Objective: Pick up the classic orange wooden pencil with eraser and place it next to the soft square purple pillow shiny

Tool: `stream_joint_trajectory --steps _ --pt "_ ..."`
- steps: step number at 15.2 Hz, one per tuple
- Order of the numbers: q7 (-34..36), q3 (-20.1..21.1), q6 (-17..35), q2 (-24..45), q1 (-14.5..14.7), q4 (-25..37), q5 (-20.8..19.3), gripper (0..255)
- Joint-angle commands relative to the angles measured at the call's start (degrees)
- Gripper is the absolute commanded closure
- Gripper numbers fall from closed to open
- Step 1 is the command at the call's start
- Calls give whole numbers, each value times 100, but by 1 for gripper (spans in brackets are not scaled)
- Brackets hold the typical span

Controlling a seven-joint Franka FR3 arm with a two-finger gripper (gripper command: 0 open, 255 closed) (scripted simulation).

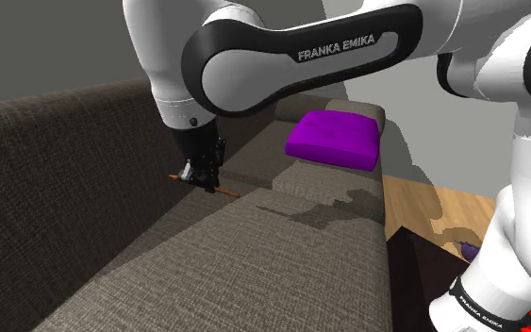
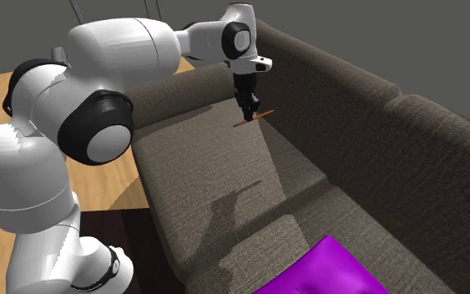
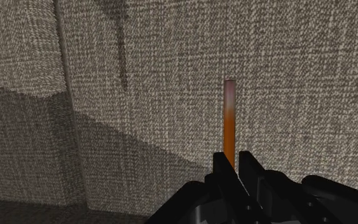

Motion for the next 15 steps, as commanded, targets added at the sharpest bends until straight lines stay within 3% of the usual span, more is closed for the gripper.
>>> stream_joint_trajectory --steps 1,13,15 --pt "-44 5 -166 -7 16 164 11 255" --pt "-233 18 -1105 129 207 1256 -42 255" --pt "-464 -19 -886 -204 -104 798 104 255"
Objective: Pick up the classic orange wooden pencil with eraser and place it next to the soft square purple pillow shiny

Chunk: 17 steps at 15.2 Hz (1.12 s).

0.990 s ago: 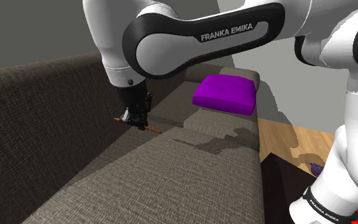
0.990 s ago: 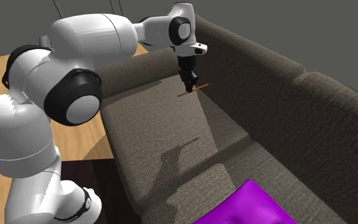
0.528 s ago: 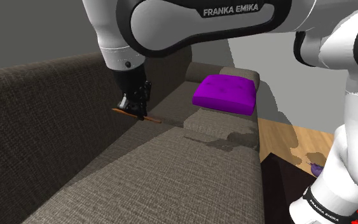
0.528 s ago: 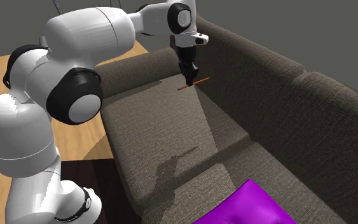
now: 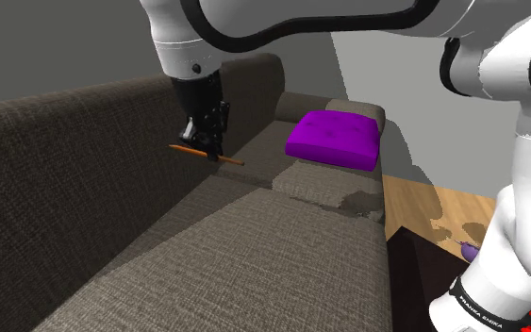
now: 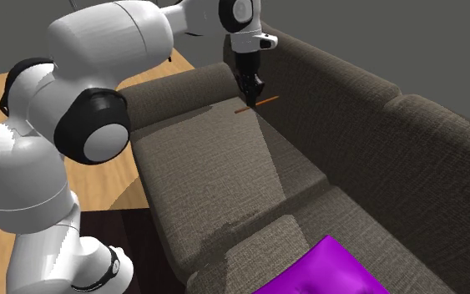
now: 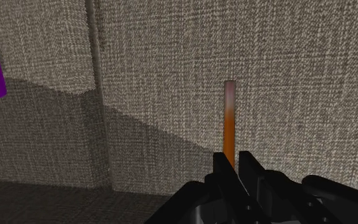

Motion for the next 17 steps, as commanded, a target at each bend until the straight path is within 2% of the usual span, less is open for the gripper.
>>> stream_joint_trajectory --steps 1,9,17 --pt "-227 -42 167 -285 -268 -366 125 255" --pt "-1304 -406 811 -1247 -1184 -1579 550 255" --pt "-2412 -915 1258 -1762 -1849 -2217 762 255"
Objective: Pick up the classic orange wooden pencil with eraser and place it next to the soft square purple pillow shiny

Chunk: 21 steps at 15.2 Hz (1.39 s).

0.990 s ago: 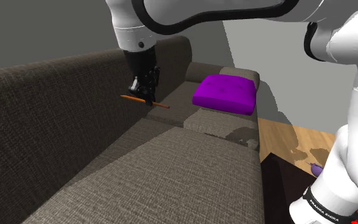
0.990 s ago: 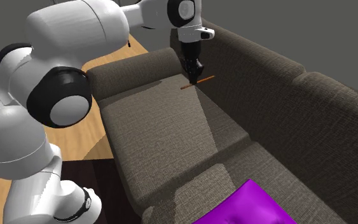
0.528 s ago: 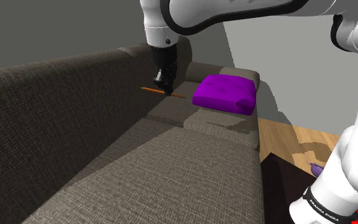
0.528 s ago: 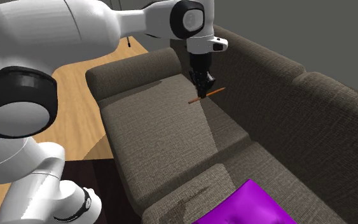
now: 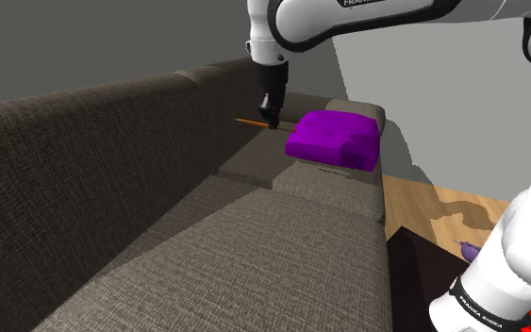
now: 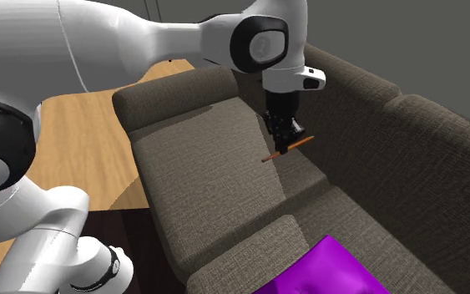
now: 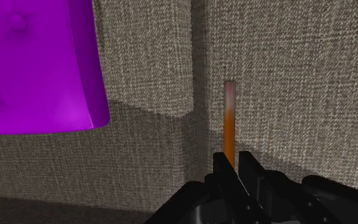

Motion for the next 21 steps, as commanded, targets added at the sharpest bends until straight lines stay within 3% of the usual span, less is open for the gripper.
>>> stream_joint_trajectory --steps 1,10,21 --pt "-279 -131 100 -87 -150 -113 36 255" --pt "-1431 -709 429 -127 -760 -206 95 255" --pt "-1253 -725 1244 -94 -775 -1007 28 255"
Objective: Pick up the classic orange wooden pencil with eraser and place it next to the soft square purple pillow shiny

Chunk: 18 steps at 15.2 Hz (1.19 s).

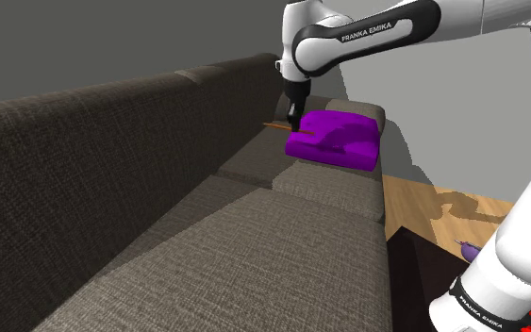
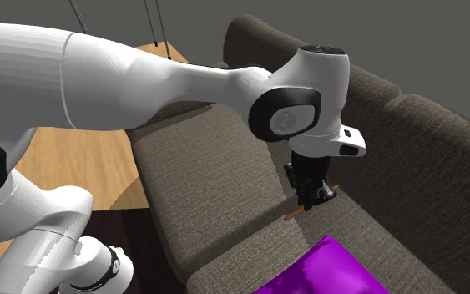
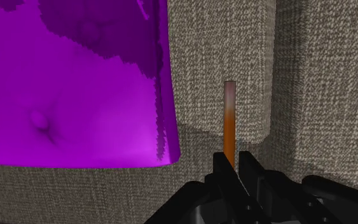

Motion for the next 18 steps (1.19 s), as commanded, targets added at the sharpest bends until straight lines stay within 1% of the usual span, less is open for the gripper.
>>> stream_joint_trajectory --steps 1,18 --pt "34 -4 163 -11 -5 -174 -12 255" --pt "404 -34 1349 351 -11 -1053 -280 255"
